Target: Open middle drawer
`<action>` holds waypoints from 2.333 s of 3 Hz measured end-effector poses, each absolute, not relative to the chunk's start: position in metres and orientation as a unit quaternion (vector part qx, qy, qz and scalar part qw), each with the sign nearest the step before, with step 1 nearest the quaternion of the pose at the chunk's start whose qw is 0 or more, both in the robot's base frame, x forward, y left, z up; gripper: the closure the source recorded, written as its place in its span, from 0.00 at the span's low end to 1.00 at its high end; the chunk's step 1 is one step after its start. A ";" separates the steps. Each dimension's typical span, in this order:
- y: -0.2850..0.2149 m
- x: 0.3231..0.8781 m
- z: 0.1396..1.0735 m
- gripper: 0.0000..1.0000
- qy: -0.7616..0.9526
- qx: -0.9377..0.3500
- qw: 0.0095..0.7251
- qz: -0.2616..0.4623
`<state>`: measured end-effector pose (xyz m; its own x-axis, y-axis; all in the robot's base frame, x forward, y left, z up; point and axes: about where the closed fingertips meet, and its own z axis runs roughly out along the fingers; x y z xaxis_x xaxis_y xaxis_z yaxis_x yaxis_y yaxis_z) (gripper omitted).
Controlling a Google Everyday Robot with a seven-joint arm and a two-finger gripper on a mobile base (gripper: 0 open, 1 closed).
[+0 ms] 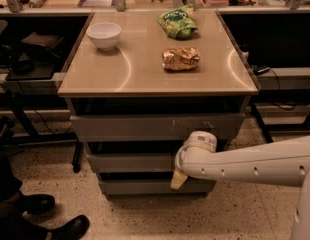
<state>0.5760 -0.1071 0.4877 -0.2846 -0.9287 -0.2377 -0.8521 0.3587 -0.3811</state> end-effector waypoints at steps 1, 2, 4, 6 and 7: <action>-0.107 0.576 0.488 0.00 0.796 -0.559 0.213 -0.090; -0.121 0.590 0.466 0.00 0.810 -0.540 0.215 -0.080; -0.144 0.634 0.439 0.00 0.828 -0.495 0.258 -0.057; -0.142 0.636 0.423 0.00 0.830 -0.496 0.252 -0.042; -0.142 0.636 0.423 0.19 0.830 -0.496 0.252 -0.042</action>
Offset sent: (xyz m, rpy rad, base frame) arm 0.0427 -0.0406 -0.0589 0.0803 0.0244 -0.1152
